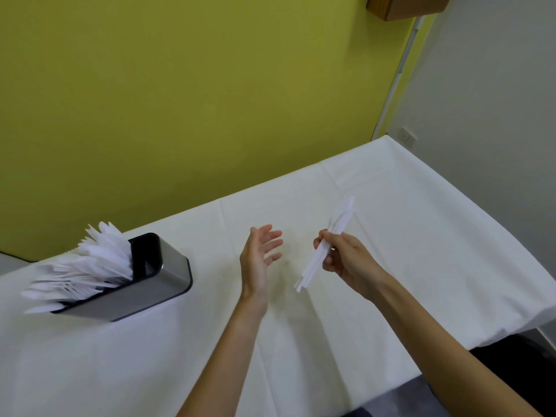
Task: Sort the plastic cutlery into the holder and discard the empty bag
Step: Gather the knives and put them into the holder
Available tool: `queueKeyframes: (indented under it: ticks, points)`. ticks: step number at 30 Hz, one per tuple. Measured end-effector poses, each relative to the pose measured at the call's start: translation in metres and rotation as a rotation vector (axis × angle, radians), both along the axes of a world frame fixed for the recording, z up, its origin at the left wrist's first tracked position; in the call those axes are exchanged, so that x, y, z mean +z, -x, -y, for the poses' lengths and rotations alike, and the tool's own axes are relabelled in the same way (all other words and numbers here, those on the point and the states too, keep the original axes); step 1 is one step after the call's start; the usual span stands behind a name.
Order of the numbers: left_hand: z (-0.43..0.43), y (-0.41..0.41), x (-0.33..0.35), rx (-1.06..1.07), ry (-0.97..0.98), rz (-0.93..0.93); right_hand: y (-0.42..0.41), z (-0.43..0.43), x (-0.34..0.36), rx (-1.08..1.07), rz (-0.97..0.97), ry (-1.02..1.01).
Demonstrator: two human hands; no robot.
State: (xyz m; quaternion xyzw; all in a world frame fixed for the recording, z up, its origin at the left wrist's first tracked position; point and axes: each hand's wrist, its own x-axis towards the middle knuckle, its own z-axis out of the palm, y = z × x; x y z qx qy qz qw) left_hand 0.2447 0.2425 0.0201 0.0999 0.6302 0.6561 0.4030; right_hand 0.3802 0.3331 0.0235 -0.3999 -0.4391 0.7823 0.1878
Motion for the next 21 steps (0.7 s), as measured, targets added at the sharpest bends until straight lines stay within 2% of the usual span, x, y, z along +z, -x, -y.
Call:
queueKeyframes:
  ticks: [2,5,12,21]
  points:
    - [0.006,-0.014,-0.005,0.104,-0.069,0.192,0.002,0.004,-0.002,-0.041,-0.031,0.004]
    - [0.008,-0.028,-0.005,0.181,-0.128,0.294,0.007,0.017,0.000,-0.031,-0.058,-0.011]
    - [0.013,-0.024,-0.003,0.197,-0.152,0.264,0.009,0.032,0.005,0.110,-0.054,-0.038]
    - [0.064,0.009,-0.009,0.286,-0.120,0.062,0.061,0.036,0.022,0.139,-0.040,-0.107]
